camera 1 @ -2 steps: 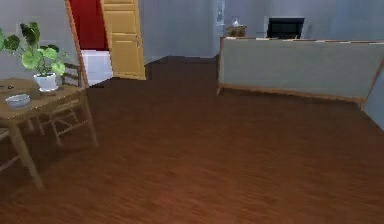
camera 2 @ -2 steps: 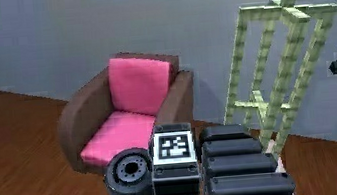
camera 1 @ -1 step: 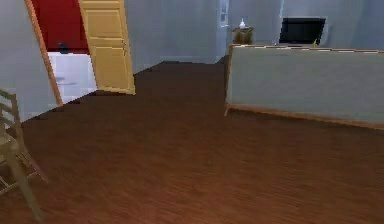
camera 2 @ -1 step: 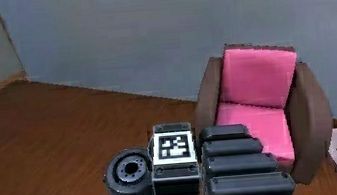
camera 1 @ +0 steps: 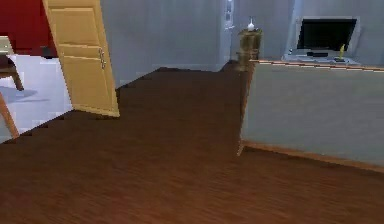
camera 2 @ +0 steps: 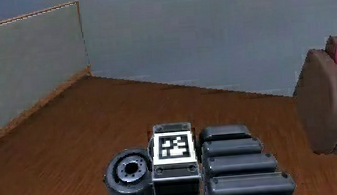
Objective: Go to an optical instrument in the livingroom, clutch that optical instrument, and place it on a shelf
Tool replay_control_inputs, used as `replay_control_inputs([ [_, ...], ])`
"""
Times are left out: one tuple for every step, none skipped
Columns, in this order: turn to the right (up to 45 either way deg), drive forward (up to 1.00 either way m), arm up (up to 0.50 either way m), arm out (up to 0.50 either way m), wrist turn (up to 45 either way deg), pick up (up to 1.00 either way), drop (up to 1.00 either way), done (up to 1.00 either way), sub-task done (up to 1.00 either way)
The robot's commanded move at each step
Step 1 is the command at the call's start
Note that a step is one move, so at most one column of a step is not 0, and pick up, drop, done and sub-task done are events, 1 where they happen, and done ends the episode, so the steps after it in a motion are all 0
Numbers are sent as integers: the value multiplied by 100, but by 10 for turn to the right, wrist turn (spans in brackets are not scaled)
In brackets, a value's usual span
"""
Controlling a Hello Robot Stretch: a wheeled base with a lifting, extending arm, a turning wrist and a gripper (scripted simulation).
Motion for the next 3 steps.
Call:
replay_control_inputs([
  [0, 100, 0, 0, 0, 0, 0, 0, 0],
  [0, 45, 0, 0, 0, 0, 0, 0, 0],
  [240, 0, 0, 0, 0, 0, 0, 0, 0],
])
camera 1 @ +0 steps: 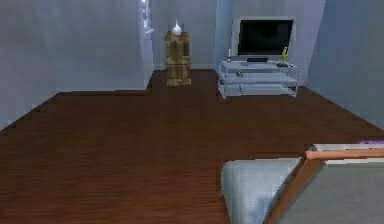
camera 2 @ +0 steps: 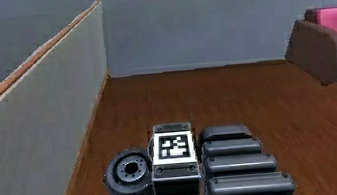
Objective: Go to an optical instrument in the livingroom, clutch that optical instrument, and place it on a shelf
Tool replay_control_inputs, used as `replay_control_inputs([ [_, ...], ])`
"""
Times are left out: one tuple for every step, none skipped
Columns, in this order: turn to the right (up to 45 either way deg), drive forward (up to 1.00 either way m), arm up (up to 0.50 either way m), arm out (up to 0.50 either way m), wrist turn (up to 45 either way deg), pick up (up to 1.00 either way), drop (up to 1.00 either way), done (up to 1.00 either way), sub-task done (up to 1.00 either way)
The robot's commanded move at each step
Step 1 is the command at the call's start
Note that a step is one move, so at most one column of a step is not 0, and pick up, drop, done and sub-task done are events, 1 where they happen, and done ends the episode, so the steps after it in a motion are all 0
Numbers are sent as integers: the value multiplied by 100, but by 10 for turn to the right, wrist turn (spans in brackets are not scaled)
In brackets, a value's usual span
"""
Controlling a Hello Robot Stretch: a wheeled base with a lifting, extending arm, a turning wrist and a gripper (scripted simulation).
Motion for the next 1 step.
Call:
replay_control_inputs([
  [0, 100, 0, 0, 0, 0, 0, 0, 0],
])
